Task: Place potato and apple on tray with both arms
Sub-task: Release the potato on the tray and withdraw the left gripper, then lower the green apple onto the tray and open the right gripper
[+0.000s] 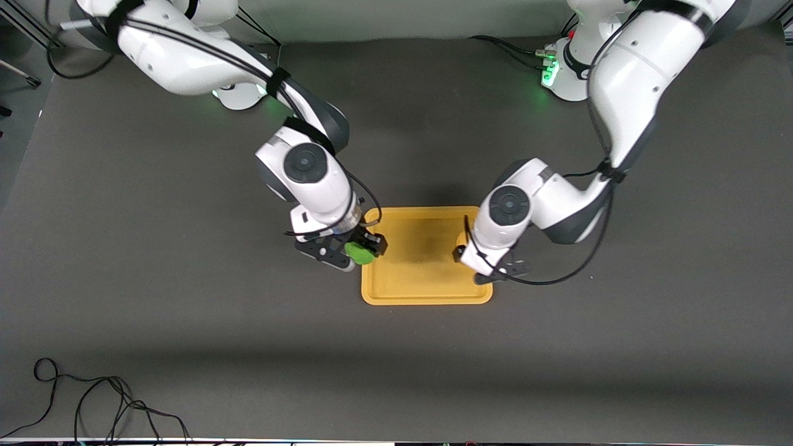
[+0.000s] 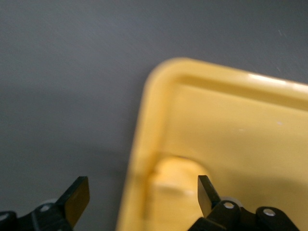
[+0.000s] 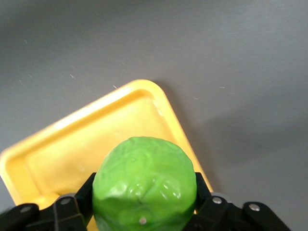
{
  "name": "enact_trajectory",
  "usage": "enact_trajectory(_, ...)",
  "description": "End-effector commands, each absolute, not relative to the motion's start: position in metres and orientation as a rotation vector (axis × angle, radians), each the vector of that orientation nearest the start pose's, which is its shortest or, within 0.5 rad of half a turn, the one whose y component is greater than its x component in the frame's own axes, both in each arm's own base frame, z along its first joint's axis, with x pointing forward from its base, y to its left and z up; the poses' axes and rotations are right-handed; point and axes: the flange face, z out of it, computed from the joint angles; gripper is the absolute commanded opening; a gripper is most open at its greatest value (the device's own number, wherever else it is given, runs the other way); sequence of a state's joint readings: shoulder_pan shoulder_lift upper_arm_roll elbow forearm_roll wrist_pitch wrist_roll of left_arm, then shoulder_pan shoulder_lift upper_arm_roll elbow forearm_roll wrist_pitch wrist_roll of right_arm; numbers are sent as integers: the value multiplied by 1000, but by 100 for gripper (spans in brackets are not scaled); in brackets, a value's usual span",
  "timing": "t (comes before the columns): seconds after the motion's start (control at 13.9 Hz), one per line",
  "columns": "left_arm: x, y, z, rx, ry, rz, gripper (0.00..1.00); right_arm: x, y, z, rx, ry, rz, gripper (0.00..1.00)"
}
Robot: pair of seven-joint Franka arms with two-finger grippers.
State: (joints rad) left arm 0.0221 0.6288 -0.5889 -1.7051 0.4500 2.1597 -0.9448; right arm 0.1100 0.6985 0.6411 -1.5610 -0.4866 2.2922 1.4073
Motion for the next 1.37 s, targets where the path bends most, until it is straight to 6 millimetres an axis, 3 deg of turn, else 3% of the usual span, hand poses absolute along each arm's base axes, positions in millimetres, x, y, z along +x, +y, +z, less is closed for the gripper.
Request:
enact_trajectory(0.0, 599, -242, 350, -3026, -125, -7, 100, 594, 444, 294, -2705, 864, -175, 26)
enact_trajectory(0.14, 607, -188, 400, -3044, -23, -1, 100, 591, 463, 276, -2696, 839, -178, 26)
enact_trajectory(0.22, 607, -157, 423, -3055, 36, 19, 100, 601, 465, 269, -2662, 887, -188, 27)
enact_trajectory(0.36, 601, -101, 468, -3072, 127, 33, 100, 580, 494, 253, -2667, 855, -195, 27)
enact_trajectory(0.58, 580, -37, 526, -3127, 116, 24, 100, 555, 510, 194, -2717, 866, -251, 27)
enact_trajectory(0.65, 574, -28, 539, -3123, 90, 12, 100, 553, 509, 187, -2728, 857, -254, 28)
enact_trajectory(0.72, 571, -26, 546, -3116, 80, 0, 100, 553, 508, 185, -2735, 862, -244, 36)
enact_trajectory(1.01, 570, -19, 549, -3112, 58, -10, 100, 547, 510, 186, -2785, 872, -209, 41)
enact_trajectory(1.08, 569, -19, 552, -3111, 55, -14, 100, 546, 510, 186, -2793, 875, -205, 60)
enact_trajectory(1.15, 570, -18, 552, -3111, 53, -16, 100, 545, 509, 185, -2806, 883, -203, 85)
enact_trajectory(1.23, 570, -18, 553, -3112, 50, -19, 100, 544, 511, 188, -2806, 888, -189, 100)
enact_trajectory(1.3, 571, -18, 554, -3113, 50, -24, 100, 543, 512, 193, -2801, 898, -169, 100)
